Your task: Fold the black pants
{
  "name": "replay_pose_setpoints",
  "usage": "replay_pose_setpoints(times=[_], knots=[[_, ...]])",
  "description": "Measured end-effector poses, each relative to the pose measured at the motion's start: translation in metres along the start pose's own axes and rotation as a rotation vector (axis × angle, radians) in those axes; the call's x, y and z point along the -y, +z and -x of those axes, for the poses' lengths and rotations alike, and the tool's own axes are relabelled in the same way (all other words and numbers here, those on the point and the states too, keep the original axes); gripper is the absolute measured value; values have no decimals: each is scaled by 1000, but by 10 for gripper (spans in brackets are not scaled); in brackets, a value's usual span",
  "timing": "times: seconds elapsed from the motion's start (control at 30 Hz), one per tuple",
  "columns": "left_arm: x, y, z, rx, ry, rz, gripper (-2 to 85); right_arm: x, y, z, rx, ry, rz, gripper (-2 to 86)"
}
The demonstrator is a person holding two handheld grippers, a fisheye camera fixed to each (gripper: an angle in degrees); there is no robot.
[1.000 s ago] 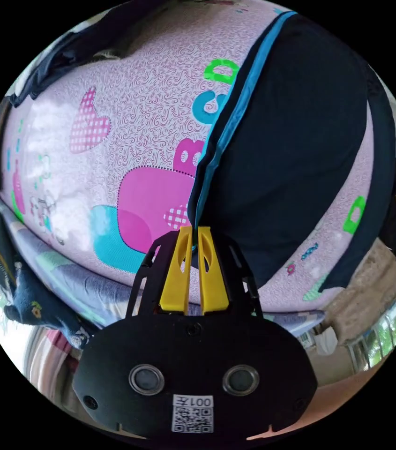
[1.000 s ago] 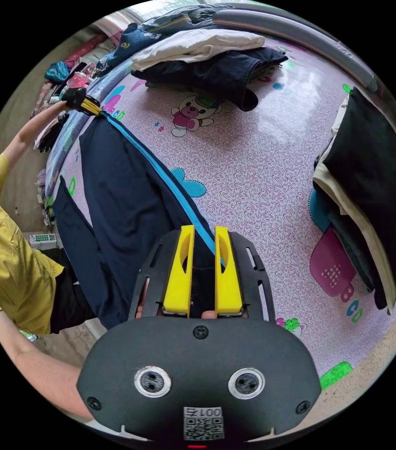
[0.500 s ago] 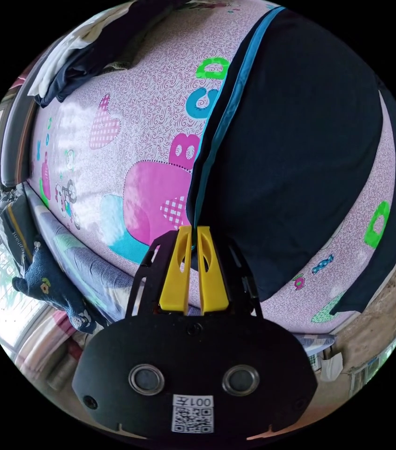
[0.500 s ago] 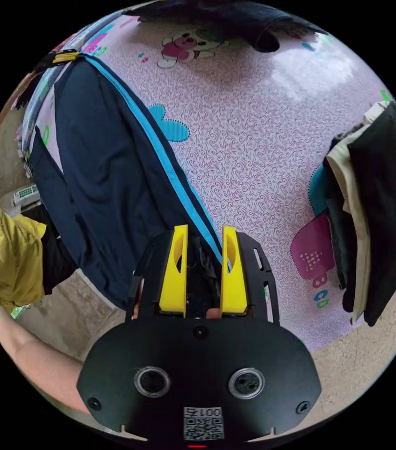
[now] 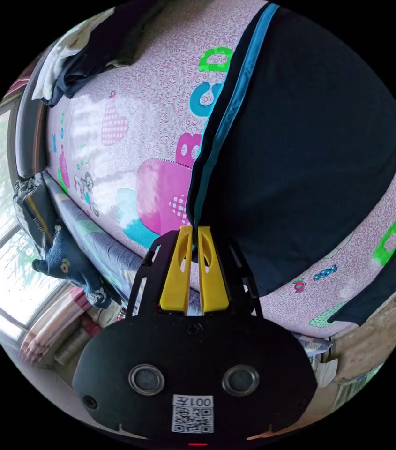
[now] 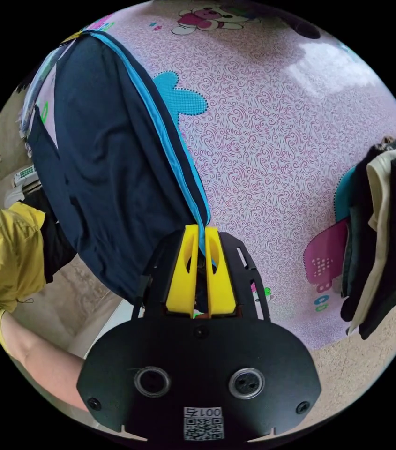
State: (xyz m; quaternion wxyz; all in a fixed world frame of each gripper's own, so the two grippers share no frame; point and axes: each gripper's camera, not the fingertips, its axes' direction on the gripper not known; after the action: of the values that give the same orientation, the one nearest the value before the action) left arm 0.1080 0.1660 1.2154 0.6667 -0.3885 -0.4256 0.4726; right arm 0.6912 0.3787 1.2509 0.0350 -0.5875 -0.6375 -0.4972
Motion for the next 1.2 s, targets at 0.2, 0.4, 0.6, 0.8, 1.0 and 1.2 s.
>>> replay_pose_setpoints(times=[0.2,0.4,0.6,0.8,1.0,1.2], knots=[[-36,-35,-29,136,-129,-43,-13,-50,-16,29,-129,118,-208,17],[-63,-73,-55,247,-244,-50,-13,-103,-28,56,-207,261,-387,15],[-100,-105,-117,323,-326,-53,-14,-151,-17,122,-324,268,-477,15],[-173,-144,-230,431,-439,-37,-14,-229,5,227,-386,230,-673,18],[-245,-180,-372,471,-513,58,-14,-294,75,331,-305,179,-769,22],[-216,-119,-532,279,-262,261,-14,-277,192,359,-179,229,-602,24]])
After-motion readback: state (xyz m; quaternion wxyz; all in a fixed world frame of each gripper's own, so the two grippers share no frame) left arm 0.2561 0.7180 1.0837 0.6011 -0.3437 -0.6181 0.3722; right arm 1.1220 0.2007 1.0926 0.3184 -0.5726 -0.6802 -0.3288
